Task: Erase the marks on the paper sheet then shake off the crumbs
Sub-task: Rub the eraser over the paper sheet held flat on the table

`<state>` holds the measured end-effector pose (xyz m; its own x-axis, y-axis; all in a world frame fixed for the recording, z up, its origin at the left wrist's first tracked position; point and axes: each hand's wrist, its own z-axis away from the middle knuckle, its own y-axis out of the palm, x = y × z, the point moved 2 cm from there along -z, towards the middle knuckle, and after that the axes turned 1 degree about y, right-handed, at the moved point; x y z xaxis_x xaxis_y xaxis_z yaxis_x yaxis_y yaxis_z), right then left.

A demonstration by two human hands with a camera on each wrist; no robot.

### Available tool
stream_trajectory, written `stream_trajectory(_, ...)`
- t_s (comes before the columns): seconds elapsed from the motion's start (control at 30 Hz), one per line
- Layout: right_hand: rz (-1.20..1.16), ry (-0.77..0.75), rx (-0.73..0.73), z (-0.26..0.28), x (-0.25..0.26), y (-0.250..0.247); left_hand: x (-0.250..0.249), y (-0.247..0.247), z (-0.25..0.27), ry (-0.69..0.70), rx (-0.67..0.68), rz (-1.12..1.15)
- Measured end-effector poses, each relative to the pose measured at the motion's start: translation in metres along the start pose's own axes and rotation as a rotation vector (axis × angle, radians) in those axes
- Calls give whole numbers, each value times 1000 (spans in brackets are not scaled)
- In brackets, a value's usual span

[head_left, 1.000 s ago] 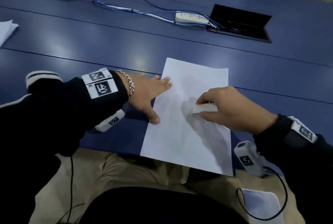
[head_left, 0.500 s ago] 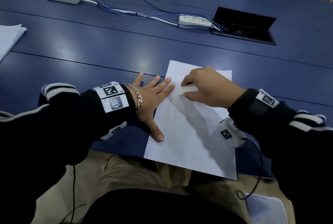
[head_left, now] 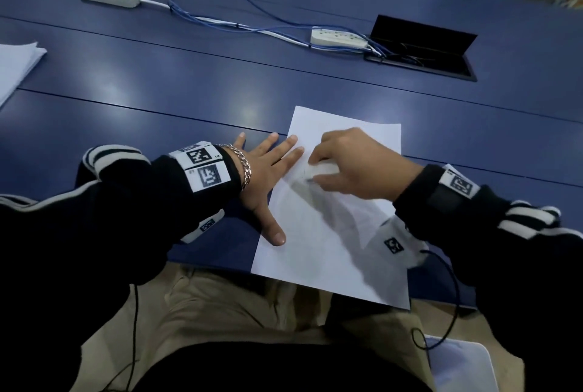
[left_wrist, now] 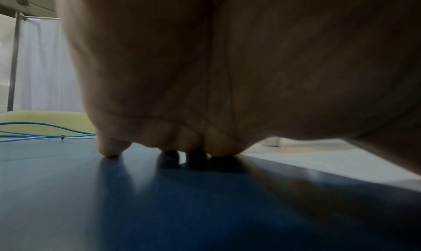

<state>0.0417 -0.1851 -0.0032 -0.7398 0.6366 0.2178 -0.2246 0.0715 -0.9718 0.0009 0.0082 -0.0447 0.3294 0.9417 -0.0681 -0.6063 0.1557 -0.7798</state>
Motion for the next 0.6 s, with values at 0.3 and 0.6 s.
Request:
stream_trajectory(0.3,-30,-6,65,-6,-2,-7,-4,0,2,-13,9,-9)
stream_trajectory(0.6,-17,-179,219,27,36,9,-7,0,2,-33,6,-28)
